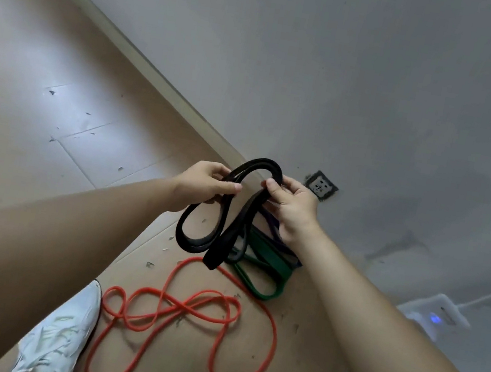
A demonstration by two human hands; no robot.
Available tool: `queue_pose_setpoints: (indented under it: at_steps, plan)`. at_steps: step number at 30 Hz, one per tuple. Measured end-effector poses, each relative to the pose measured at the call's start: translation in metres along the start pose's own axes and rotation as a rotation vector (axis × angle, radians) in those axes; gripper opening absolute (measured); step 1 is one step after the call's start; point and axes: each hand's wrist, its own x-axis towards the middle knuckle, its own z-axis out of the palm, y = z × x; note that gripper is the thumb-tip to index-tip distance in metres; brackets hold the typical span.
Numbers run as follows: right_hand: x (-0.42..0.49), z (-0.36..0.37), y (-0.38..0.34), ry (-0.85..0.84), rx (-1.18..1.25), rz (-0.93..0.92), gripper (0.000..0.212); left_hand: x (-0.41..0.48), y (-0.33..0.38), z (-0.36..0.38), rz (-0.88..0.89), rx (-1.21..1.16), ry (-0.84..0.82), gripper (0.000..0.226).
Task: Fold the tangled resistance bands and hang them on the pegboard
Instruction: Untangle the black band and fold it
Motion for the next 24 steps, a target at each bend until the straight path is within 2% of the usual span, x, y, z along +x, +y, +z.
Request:
queue_pose_setpoints:
  at_steps: [7,15,18,21,24]
  plan:
    - [0.086,0.019,0.1,0.033,0.057,0.2,0.02,0.079,-0.079,-0.022,-0.157,0.09,0.054,0.016]
    - [0.183,0.001,0.172,0.065,-0.01,0.298,0.028,0.178,-0.147,-0.023,-0.236,0.205,0.027,0.03]
    - [0.213,-0.013,0.184,0.033,-0.154,0.289,0.021,0.21,-0.164,-0.014,-0.229,0.251,0.028,0.028]
    - [0.235,-0.023,0.194,0.011,-0.364,0.216,0.006,0.232,-0.181,-0.009,-0.178,0.461,0.021,0.025]
    - [0.245,-0.022,0.201,0.006,-0.512,0.175,0.014,0.242,-0.193,-0.009,-0.139,0.7,0.002,0.029]
